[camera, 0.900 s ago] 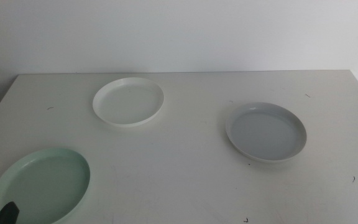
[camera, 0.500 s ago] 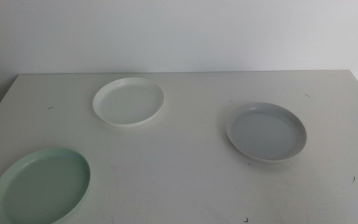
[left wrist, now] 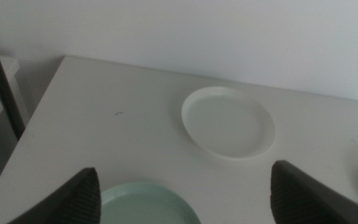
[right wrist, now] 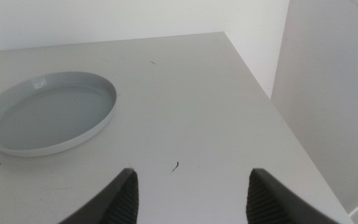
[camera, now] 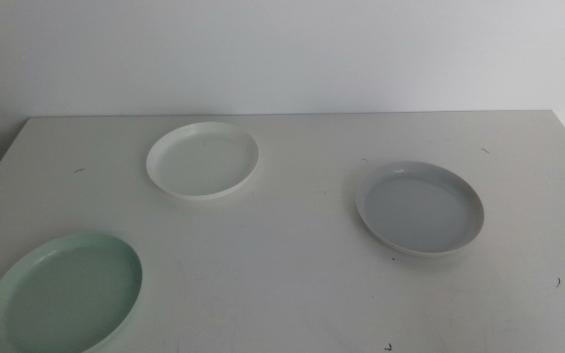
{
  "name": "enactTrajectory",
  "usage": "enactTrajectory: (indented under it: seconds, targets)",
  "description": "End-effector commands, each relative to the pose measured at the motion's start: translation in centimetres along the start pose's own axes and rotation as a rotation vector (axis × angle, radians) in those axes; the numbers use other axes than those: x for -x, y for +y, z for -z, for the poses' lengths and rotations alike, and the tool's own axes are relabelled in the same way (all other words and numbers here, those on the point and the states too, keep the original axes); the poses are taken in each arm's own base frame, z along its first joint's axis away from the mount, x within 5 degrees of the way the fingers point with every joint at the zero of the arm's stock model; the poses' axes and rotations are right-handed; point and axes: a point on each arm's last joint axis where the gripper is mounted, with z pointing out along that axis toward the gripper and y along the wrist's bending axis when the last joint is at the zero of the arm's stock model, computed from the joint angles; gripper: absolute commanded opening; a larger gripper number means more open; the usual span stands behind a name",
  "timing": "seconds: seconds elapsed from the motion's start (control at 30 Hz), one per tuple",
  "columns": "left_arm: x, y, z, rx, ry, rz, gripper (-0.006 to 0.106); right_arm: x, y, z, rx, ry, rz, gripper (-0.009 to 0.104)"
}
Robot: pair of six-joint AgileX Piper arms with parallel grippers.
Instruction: Stack the three bowls on top of each other.
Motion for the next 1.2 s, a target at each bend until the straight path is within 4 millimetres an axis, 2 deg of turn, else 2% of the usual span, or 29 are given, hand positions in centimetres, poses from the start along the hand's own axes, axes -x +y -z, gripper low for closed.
enactTrajectory:
  seconds: [0.0, 0.13, 0.27, 0.53, 0.8, 0.93, 1.17]
  targets:
    - [3.0, -0.7, 0.3, 0.005, 0.016, 0.018, 0.105, 1.4, 0.1, 0.6, 0.016, -0.116, 0.016, 0.045]
    - [5.4, -1.3, -0.6, 0.043, 0.169, 0.018, 0.105, 1.4, 0.1, 0.6, 0.016, -0.116, 0.016, 0.045]
    - [6.6, -1.7, -1.5, 0.06, 0.279, 0.027, 0.105, 1.4, 0.1, 0.6, 0.016, -0.116, 0.016, 0.045]
    - [6.4, -1.4, -4.0, 0.097, 0.351, 0.01, 0.105, 1.4, 0.1, 0.6, 0.016, -0.116, 0.016, 0.045]
    - [5.4, -1.1, -6.4, 0.124, 0.479, -0.03, 0.105, 1.4, 0.1, 0.6, 0.016, -0.116, 0.016, 0.045]
    - [5.3, 0.0, -7.8, 0.128, 0.551, -0.066, 0.105, 1.4, 0.1, 0.6, 0.016, -0.116, 0.016, 0.045]
    - [4.9, 3.6, -9.8, 0.058, 0.671, -0.067, 0.105, 1.4, 0.1, 0.6, 0.016, -0.116, 0.016, 0.045]
